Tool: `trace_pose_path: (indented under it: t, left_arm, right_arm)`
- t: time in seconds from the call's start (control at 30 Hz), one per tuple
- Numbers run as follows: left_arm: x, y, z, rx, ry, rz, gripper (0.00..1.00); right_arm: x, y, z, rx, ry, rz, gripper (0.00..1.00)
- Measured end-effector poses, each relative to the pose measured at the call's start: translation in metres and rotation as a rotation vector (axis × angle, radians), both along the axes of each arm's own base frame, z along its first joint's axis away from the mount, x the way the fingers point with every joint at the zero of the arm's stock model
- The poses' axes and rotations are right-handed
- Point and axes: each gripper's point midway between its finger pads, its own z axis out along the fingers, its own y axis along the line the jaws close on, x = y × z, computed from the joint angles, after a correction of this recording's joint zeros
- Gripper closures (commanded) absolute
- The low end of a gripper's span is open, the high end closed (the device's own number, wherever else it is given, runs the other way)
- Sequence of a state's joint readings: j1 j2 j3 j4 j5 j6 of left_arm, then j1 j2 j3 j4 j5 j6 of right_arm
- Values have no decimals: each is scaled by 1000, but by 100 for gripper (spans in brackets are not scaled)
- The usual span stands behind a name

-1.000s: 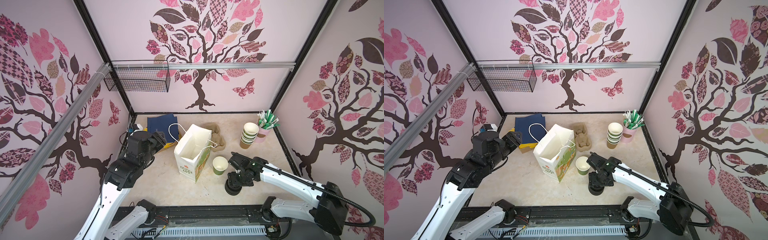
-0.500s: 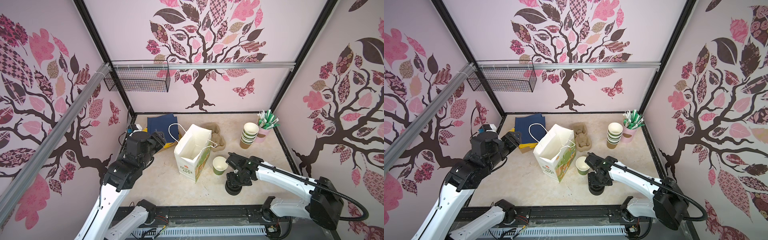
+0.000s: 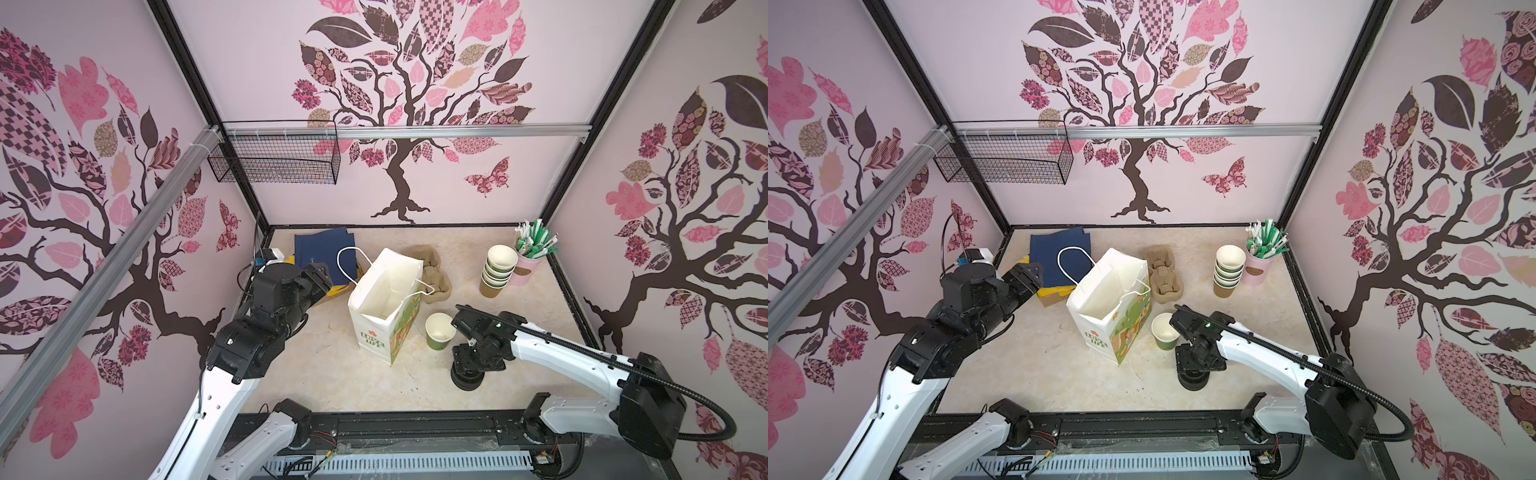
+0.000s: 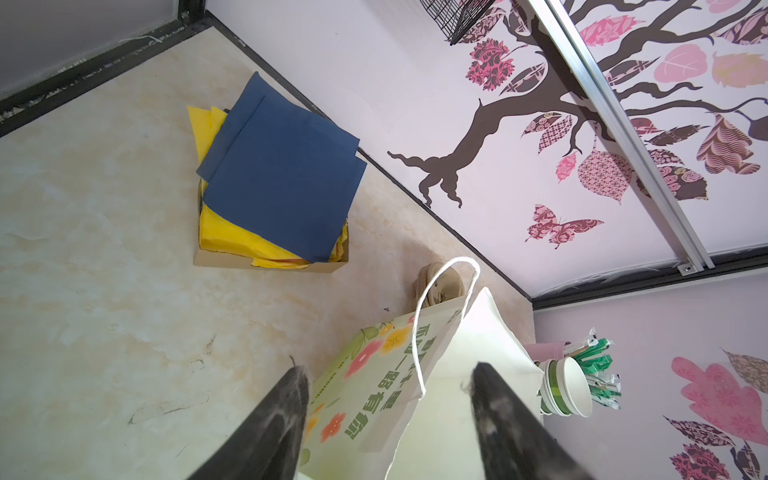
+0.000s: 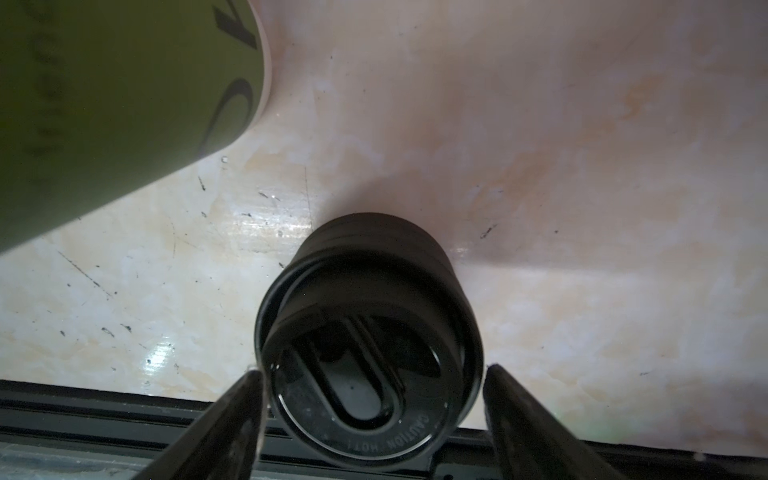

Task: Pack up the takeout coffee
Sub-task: 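Lower the right gripper and grasp the black lid by its rim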

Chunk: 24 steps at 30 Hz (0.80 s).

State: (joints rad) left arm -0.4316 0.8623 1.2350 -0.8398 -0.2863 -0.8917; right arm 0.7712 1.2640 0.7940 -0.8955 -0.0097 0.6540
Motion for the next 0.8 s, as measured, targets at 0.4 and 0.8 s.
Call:
trace_pose_path:
  t: [0.4, 0.8]
  left_arm:
    - [0, -1, 0, 0, 1, -2, 34]
    - [0, -1, -1, 0, 2, -1, 34]
  right_arm:
    - [-2, -1, -4, -23, 16, 13, 21]
    - [0, -10, -5, -73, 6, 4, 25]
